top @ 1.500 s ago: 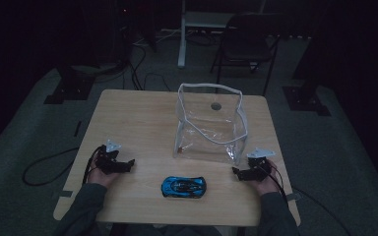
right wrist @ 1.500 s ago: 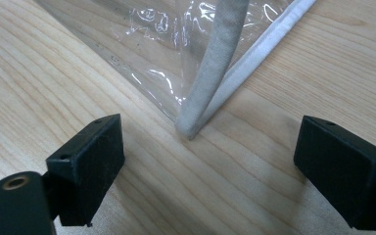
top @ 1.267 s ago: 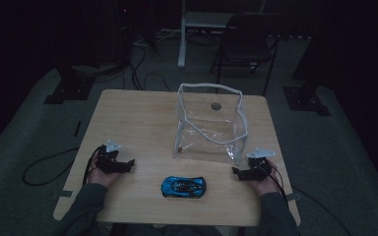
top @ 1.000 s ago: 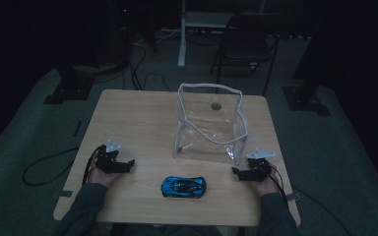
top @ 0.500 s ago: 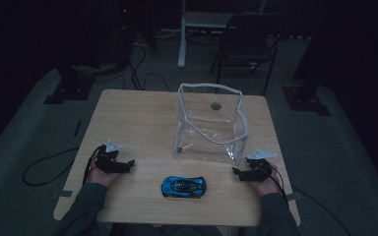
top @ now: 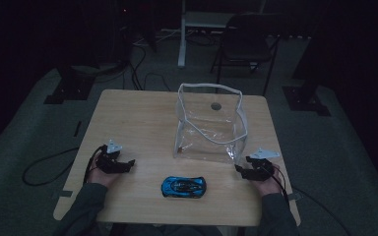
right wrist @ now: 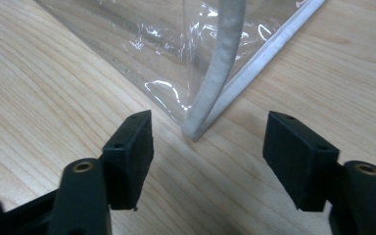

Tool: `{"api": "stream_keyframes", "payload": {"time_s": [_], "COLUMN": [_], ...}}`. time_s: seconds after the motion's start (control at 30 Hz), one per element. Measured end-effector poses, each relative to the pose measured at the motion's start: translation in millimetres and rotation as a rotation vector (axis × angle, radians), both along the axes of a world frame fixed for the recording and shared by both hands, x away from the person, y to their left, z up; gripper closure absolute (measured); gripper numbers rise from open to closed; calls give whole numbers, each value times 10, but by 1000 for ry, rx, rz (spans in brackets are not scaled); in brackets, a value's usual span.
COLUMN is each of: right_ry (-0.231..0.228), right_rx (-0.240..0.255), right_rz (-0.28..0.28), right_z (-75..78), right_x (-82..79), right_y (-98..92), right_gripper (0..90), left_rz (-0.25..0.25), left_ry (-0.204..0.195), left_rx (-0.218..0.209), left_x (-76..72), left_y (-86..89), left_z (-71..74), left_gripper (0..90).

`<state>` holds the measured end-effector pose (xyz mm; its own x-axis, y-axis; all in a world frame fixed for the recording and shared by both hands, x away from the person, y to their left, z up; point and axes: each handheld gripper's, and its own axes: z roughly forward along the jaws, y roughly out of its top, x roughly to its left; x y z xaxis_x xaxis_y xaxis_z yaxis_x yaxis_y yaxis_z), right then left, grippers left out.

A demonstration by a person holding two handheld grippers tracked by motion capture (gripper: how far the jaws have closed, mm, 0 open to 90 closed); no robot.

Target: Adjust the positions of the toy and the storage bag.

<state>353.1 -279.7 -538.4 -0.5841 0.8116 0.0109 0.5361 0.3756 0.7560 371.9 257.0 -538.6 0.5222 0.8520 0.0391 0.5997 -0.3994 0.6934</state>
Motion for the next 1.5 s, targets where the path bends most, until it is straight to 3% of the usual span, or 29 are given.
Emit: {"api": "stream_keyframes", "payload": {"time_s": [0.43,0.7,1.0,1.13,1.37,1.5], "right_ry": [-58,-109,-130,-133,-131,-140], "right_rx": [46,78,79,72,108,105], "right_rz": [21,25,11,0,16,21], "right_z": [140,234,289,310,306,327], "right_x": [-80,-87,-49,-12,20,5], "right_y": [-16,-25,-8,-21,-38,-45], "right_gripper": [520,627,680,682,763,818], "left_rz": [-66,-121,-182,-205,-241,-264], "left_ry": [-31,-49,-59,-65,-63,-68], "left_rx": [-58,-116,-123,-137,-118,-112], "left_x": [-44,-42,-22,-7,46,64], "left_y": [-99,-159,-326,-407,-563,-666], "left_z": [107,203,266,305,325,346], "left_gripper": [198,278,383,393,412,415]}}
